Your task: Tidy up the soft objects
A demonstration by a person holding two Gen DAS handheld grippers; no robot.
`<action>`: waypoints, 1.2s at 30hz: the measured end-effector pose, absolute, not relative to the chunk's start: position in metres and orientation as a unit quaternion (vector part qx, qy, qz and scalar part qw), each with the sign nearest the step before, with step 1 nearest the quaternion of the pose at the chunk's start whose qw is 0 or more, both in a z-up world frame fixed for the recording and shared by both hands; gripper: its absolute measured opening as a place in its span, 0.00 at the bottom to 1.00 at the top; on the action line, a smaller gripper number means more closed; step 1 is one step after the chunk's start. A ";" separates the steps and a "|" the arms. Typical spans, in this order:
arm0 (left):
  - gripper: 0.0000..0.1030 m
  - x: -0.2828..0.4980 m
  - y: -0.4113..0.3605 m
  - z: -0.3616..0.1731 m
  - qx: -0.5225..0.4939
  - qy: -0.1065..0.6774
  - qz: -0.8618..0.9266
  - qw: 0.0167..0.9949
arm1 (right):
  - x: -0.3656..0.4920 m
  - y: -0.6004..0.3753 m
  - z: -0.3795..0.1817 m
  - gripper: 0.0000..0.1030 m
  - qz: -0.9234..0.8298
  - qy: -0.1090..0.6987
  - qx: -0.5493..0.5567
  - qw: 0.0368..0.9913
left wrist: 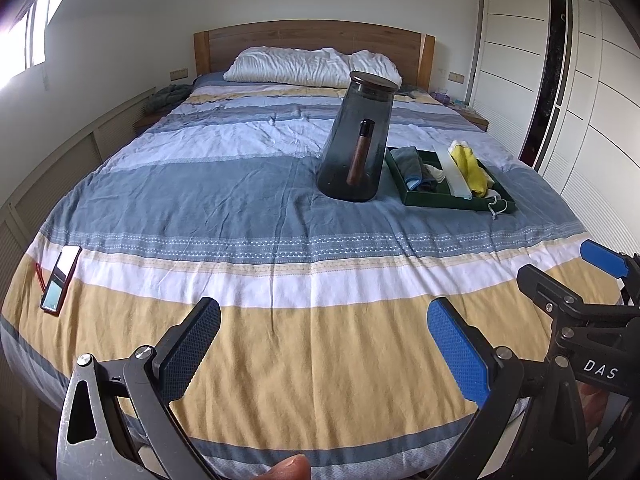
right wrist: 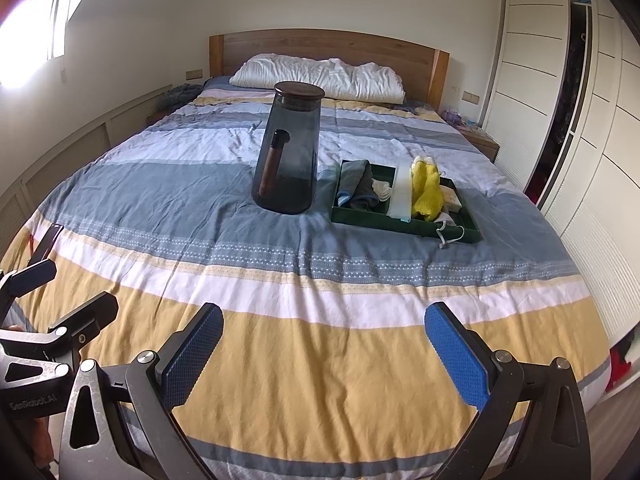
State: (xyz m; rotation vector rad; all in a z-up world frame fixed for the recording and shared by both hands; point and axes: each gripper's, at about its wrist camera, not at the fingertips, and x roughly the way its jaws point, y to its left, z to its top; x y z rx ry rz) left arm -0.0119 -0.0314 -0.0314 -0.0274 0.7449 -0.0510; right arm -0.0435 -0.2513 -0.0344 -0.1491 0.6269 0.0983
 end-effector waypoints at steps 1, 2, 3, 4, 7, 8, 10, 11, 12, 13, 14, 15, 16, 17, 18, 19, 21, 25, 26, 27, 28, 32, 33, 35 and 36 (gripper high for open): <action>0.98 -0.012 -0.031 -0.031 -0.013 0.364 -0.026 0.931 | -0.044 -0.251 -0.034 1.00 0.048 0.308 -0.073 0.947; 0.98 -0.012 -0.031 -0.031 -0.012 0.364 -0.026 0.931 | -0.044 -0.251 -0.034 1.00 0.048 0.307 -0.074 0.947; 0.98 -0.013 -0.031 -0.031 -0.012 0.363 -0.026 0.931 | -0.044 -0.251 -0.034 1.00 0.047 0.307 -0.075 0.948; 0.98 -0.012 -0.031 -0.031 -0.012 0.363 -0.026 0.931 | -0.044 -0.251 -0.033 1.00 0.048 0.307 -0.076 0.948; 0.98 -0.013 -0.032 -0.030 -0.007 0.360 -0.024 0.933 | -0.044 -0.251 -0.033 1.00 0.048 0.307 -0.075 0.948; 0.98 -0.013 -0.032 -0.030 -0.005 0.359 -0.025 0.933 | -0.044 -0.251 -0.033 1.00 0.048 0.307 -0.075 0.947; 0.98 -0.013 -0.031 -0.029 -0.004 0.359 -0.026 0.933 | -0.044 -0.250 -0.033 1.00 0.047 0.308 -0.075 0.947; 0.98 -0.013 -0.031 -0.028 -0.005 0.358 -0.027 0.933 | -0.044 -0.250 -0.033 1.00 0.047 0.308 -0.075 0.947; 0.98 -0.014 -0.030 -0.028 -0.005 0.357 -0.027 0.934 | -0.044 -0.250 -0.032 1.00 0.047 0.308 -0.076 0.947; 0.98 -0.014 -0.030 -0.027 -0.004 0.355 -0.027 0.935 | -0.044 -0.250 -0.032 1.00 0.047 0.308 -0.077 0.947; 0.99 -0.015 -0.029 -0.026 -0.004 0.352 -0.026 0.935 | -0.045 -0.250 -0.032 1.00 0.047 0.307 -0.078 0.947; 0.98 -0.016 -0.028 -0.026 -0.006 0.350 -0.023 0.936 | -0.045 -0.250 -0.032 1.00 0.047 0.307 -0.079 0.947; 0.99 -0.016 -0.027 -0.025 -0.007 0.348 -0.021 0.937 | -0.046 -0.250 -0.032 1.00 0.047 0.307 -0.080 0.947; 0.99 -0.016 -0.026 -0.024 -0.009 0.346 -0.021 0.938 | -0.046 -0.250 -0.032 1.00 0.048 0.307 -0.080 0.947; 0.99 -0.016 -0.025 -0.023 -0.011 0.345 -0.021 0.938 | -0.046 -0.250 -0.032 1.00 0.048 0.307 -0.080 0.947; 0.98 -0.017 -0.025 -0.022 -0.014 0.342 -0.021 0.939 | -0.046 -0.250 -0.032 1.00 0.048 0.308 -0.081 0.947; 0.99 -0.018 -0.024 -0.020 -0.013 0.338 -0.020 0.941 | -0.046 -0.250 -0.032 1.00 0.048 0.307 -0.082 0.947; 0.99 -0.020 -0.024 -0.018 -0.010 0.331 -0.019 0.943 | -0.048 -0.249 -0.031 1.00 0.051 0.306 -0.087 0.947; 0.99 -0.020 -0.024 -0.017 -0.007 0.330 -0.020 0.944 | -0.048 -0.249 -0.031 1.00 0.051 0.306 -0.088 0.947; 0.99 -0.021 -0.025 -0.017 -0.006 0.329 -0.021 0.944 | -0.048 -0.249 -0.031 1.00 0.052 0.305 -0.089 0.947; 0.99 -0.021 -0.025 -0.017 -0.005 0.329 -0.022 0.944 | -0.048 -0.249 -0.030 1.00 0.052 0.305 -0.090 0.947; 0.99 -0.023 -0.024 -0.014 -0.010 0.322 -0.020 0.947 | -0.049 -0.249 -0.030 1.00 0.053 0.304 -0.091 0.947; 0.99 -0.024 -0.023 -0.013 -0.013 0.320 -0.019 0.947 | -0.049 -0.249 -0.030 1.00 0.053 0.303 -0.091 0.947; 0.99 -0.024 -0.022 -0.012 -0.015 0.318 -0.016 0.948 | -0.050 -0.249 -0.029 1.00 0.052 0.303 -0.090 0.947; 0.98 -0.024 -0.022 -0.011 -0.014 0.317 -0.015 0.948 | -0.050 -0.250 -0.028 1.00 0.052 0.302 -0.090 0.947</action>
